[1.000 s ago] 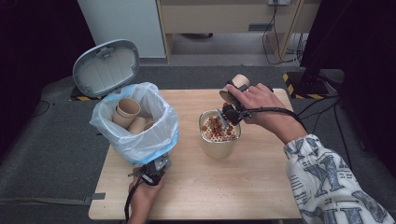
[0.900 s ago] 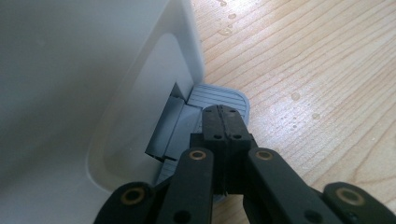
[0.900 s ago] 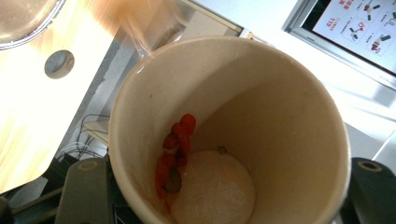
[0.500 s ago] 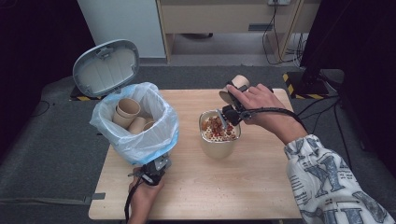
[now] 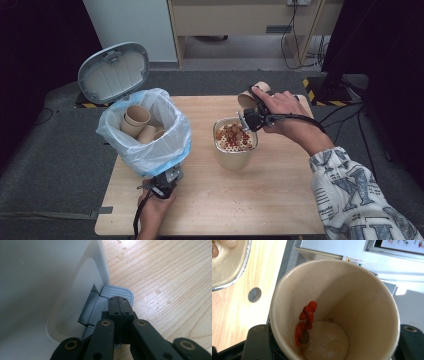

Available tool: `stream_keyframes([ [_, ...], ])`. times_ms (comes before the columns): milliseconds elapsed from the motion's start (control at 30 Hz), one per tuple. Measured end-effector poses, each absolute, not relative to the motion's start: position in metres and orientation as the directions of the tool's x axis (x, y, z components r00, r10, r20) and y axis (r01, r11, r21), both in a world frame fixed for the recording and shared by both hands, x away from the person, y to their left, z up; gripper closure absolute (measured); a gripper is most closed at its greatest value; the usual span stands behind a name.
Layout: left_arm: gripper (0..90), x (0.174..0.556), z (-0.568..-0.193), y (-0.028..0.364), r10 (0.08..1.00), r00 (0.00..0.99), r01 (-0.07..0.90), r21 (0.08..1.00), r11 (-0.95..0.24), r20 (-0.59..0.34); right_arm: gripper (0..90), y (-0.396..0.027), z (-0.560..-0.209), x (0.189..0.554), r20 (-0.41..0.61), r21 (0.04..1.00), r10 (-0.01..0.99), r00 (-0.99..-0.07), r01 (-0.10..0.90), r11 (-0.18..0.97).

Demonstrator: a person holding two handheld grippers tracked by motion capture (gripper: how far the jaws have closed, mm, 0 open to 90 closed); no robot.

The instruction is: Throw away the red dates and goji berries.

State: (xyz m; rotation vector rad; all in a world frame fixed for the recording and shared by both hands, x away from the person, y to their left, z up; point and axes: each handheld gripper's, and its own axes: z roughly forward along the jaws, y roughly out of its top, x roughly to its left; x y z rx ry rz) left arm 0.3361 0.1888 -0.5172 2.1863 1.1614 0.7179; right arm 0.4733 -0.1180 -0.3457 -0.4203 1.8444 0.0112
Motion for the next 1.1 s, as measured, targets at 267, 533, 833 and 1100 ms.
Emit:
stream_keyframes([
  [267,89.6,0.336,-0.517,0.189,0.854,0.481,0.557,0.685,-0.471,0.196,32.5,-0.13,-0.343,0.476,-0.939,-0.012,-0.11,-0.326,-0.29,0.957],
  [533,89.6,0.336,-0.517,0.189,0.854,0.482,0.557,0.684,-0.471,0.196,32.5,-0.145,-0.337,0.478,-0.911,0.183,0.065,-0.408,-0.258,0.949],
  [833,89.6,0.336,-0.516,0.19,0.85,0.486,0.559,0.675,-0.482,0.205,32.3,-0.16,-0.336,0.48,-0.873,0.293,0.162,-0.46,-0.229,0.928],
  [1100,89.6,0.336,-0.516,0.19,0.849,0.487,0.558,0.674,-0.483,0.205,32.3,-0.169,-0.336,0.481,-0.833,0.378,0.236,-0.5,-0.204,0.903],
])
